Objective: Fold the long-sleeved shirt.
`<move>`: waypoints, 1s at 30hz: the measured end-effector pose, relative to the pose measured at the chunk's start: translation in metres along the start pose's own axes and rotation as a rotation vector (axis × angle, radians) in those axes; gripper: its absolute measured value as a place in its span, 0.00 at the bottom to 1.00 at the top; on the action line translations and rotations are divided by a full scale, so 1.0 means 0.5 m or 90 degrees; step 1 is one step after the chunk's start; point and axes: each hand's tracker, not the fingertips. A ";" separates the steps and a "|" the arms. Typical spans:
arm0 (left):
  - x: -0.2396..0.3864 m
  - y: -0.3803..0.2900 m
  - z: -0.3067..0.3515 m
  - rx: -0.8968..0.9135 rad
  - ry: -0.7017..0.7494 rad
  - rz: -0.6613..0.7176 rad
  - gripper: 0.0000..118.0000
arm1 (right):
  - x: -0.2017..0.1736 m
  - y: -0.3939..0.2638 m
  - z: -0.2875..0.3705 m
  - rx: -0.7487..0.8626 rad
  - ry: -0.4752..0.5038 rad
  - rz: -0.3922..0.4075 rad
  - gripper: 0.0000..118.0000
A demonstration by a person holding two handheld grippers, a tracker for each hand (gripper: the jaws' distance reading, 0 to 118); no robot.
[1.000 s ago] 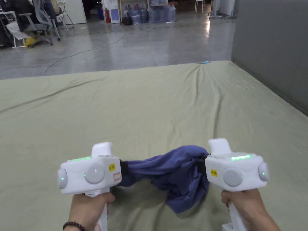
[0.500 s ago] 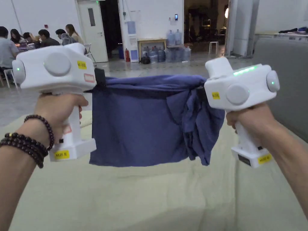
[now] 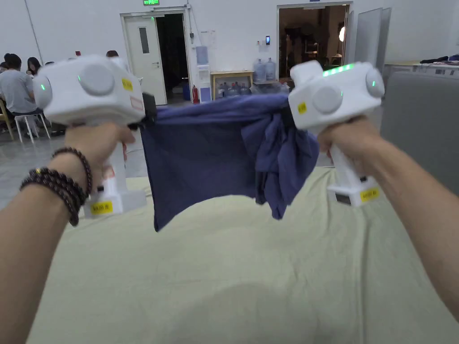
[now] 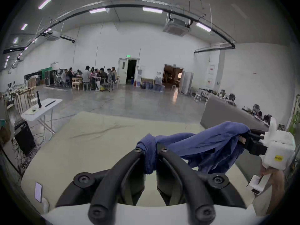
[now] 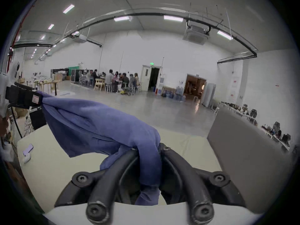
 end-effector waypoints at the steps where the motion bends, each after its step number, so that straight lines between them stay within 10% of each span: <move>1: -0.007 -0.042 -0.024 -0.024 -0.001 -0.001 0.03 | -0.010 -0.048 -0.022 -0.022 0.003 -0.002 0.09; 14: -0.102 -0.540 -0.193 -0.231 -0.030 0.109 0.03 | -0.098 -0.553 -0.126 -0.267 0.034 -0.093 0.09; 30: -0.059 -0.791 0.132 -0.302 0.023 -0.068 0.03 | -0.232 -0.815 0.256 -0.304 0.072 -0.097 0.09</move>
